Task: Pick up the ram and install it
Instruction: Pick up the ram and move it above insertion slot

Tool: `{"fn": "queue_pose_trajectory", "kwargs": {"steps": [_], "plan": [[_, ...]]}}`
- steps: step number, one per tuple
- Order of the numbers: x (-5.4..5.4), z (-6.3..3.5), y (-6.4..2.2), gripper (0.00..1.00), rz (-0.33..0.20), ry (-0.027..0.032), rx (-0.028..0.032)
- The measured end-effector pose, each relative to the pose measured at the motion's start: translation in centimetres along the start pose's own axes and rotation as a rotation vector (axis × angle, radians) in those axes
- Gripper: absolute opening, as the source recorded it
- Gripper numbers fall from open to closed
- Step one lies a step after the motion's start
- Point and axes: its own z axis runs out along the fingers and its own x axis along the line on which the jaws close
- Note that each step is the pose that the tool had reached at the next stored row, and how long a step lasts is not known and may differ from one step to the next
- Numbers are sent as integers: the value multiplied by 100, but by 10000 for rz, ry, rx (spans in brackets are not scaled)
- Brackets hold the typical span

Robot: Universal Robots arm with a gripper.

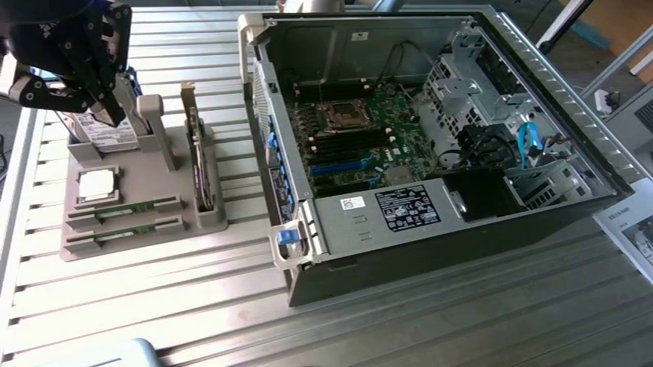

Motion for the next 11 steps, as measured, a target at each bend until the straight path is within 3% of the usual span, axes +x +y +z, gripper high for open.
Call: {"fn": "queue_pose_trajectory", "kwargs": {"steps": [11], "plan": [[0,1,0,13,-2215,-39,-65]]}}
